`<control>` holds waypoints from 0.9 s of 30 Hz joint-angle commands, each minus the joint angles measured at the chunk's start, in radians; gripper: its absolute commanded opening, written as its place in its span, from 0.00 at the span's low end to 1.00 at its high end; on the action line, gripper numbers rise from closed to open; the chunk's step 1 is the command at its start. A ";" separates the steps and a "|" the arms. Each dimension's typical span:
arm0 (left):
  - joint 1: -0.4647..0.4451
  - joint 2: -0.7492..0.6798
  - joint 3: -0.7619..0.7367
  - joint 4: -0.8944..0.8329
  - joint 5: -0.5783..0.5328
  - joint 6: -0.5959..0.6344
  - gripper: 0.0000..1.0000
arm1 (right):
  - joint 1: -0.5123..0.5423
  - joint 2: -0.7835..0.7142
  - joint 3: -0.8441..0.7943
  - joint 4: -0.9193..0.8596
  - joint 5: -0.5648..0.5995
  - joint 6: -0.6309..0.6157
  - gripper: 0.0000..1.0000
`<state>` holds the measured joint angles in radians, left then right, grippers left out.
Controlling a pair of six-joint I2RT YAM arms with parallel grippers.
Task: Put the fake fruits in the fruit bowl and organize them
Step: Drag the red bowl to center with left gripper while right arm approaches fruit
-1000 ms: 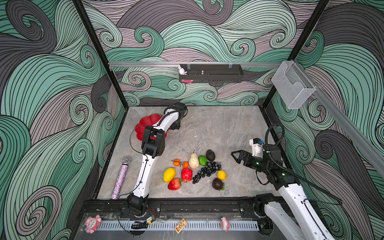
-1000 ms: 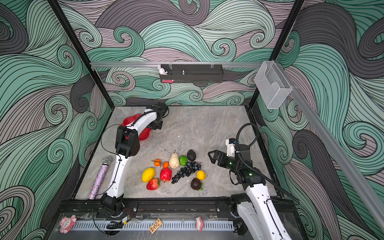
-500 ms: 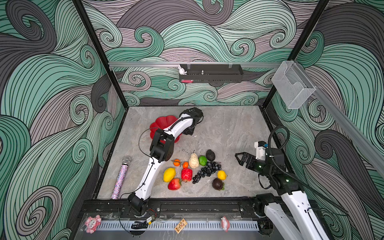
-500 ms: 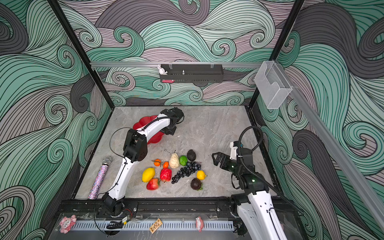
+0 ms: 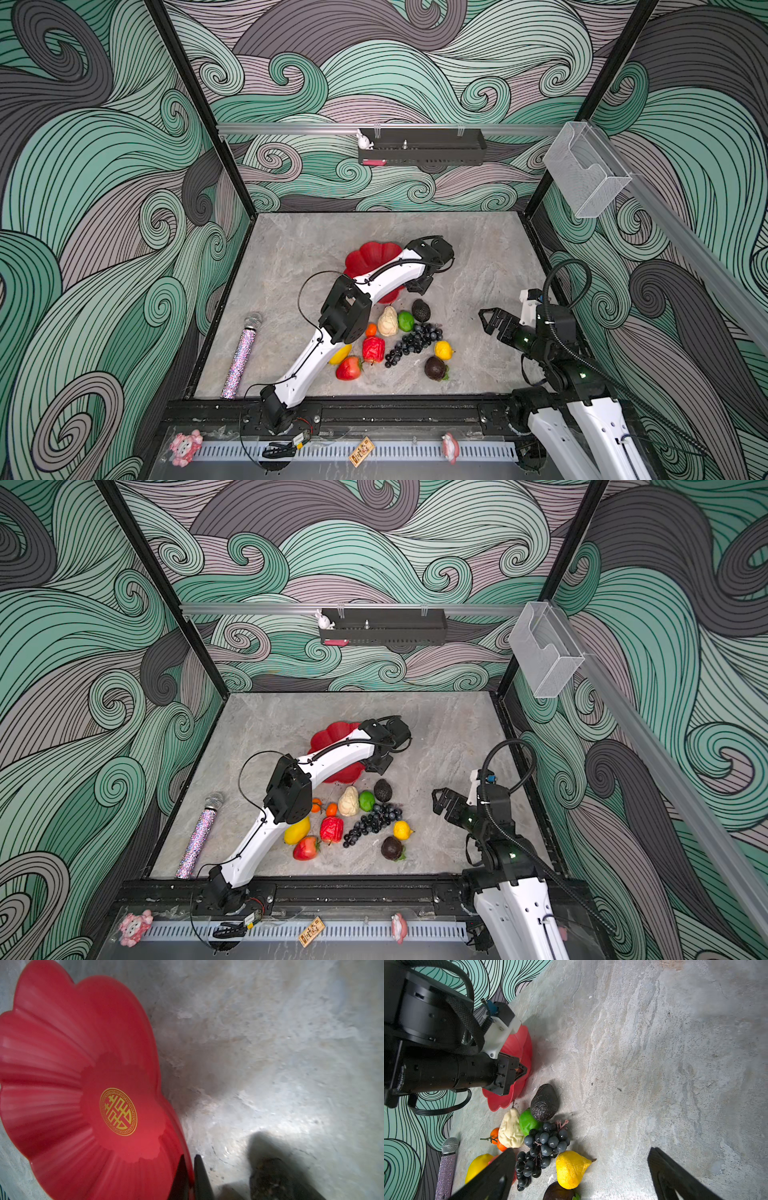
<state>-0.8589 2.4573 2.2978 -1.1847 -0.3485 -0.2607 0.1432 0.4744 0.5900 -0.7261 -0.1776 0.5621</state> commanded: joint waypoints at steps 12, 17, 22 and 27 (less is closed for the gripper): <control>0.004 -0.003 0.136 -0.021 0.085 -0.027 0.34 | 0.007 0.003 0.003 -0.035 0.018 -0.001 1.00; 0.019 -0.139 0.080 -0.104 0.115 -0.089 0.46 | 0.006 0.071 0.018 -0.028 -0.023 -0.025 1.00; 0.034 -0.489 -0.385 0.134 0.132 -0.133 0.55 | 0.015 0.148 0.038 -0.017 -0.068 -0.055 0.99; 0.058 -0.885 -0.858 0.411 0.123 -0.209 0.67 | 0.057 0.228 0.048 0.006 -0.096 -0.083 0.98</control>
<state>-0.8158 1.7184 1.5963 -0.9524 -0.2199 -0.3958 0.1768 0.6739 0.6064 -0.7418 -0.2432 0.5121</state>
